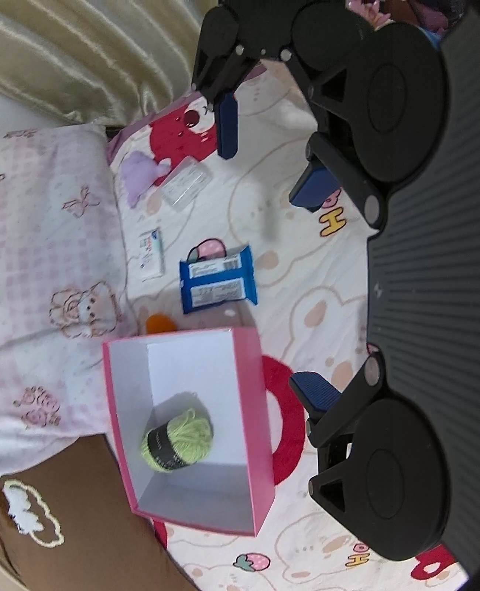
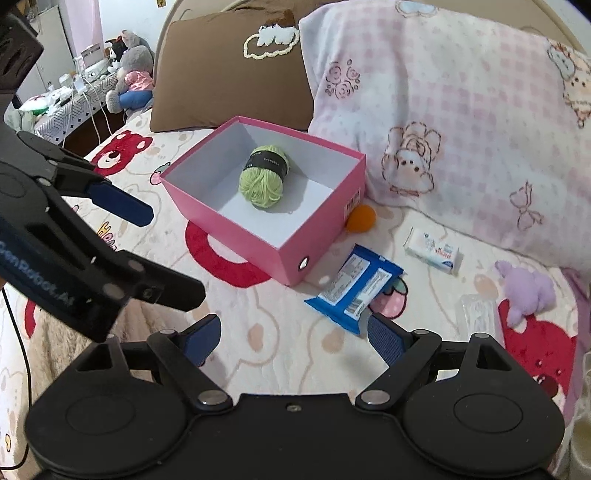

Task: Organize objects
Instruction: 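Withdraw the right tool from the pink box and move toward the blue packet, then lower the right tool onto the blue snack packet and close on it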

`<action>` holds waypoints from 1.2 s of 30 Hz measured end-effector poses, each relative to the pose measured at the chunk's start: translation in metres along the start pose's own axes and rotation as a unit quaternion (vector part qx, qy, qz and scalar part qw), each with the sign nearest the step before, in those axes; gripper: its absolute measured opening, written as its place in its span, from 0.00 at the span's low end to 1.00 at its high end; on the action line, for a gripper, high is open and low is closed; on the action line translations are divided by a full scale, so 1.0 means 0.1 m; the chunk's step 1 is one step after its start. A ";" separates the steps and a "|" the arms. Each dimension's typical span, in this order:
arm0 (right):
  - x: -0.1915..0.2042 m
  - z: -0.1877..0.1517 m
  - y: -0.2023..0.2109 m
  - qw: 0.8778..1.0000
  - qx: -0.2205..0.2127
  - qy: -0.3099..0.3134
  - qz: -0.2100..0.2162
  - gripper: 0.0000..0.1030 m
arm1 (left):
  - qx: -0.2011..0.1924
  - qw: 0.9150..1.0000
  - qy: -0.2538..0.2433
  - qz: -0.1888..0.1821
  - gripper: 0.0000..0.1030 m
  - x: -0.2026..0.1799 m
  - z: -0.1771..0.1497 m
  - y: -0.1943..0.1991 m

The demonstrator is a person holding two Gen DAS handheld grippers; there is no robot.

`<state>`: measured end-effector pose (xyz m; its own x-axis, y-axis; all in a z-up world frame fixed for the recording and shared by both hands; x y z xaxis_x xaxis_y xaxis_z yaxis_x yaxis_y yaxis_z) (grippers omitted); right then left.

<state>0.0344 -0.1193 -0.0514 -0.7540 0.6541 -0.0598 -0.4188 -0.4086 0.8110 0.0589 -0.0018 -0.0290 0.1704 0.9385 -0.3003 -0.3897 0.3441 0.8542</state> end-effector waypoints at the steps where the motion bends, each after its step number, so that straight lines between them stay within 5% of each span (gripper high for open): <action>1: -0.03 -0.03 -0.02 1.000 -0.004 -0.002 0.002 0.87 | 0.002 1.000 -0.002 0.000 0.94 -0.02 -0.01 -0.03; 11: -0.36 -0.21 -0.13 0.999 -0.035 0.004 0.009 0.87 | 0.026 0.999 -0.022 -0.002 0.94 -0.19 0.00 -0.37; 17: -0.48 -0.21 0.00 0.995 -0.084 0.049 0.011 0.87 | -0.005 1.000 0.004 -0.021 0.93 -0.16 0.00 -0.55; 24: -0.74 -0.23 -0.25 0.997 -0.067 0.023 0.038 0.84 | -0.043 0.998 0.045 -0.024 0.91 -0.06 0.00 -0.84; 31: -0.53 -0.33 -0.59 0.994 -0.068 0.082 0.029 0.82 | -0.094 0.992 0.084 -0.010 0.90 0.11 0.04 -1.03; 36: -0.42 -0.31 -0.86 0.995 -0.063 0.065 0.042 0.79 | -0.097 0.991 0.091 0.006 0.85 0.18 0.05 -1.23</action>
<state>0.0865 -0.1316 -0.1367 -0.8447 0.5299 -0.0755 -0.4047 -0.5400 0.7380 0.1144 -0.0278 -0.1371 0.0045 0.9262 -0.3770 -0.5604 0.3146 0.7662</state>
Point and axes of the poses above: each gripper's, at about its wrist camera, not at the fingertips, and y roughly against the way its jaws point, x to its left, z to its top, the point moved 8 cm from there along -y, roughly the way its jaws point, and after that the axes turned 11 degrees about -z, right-handed, at the moved point
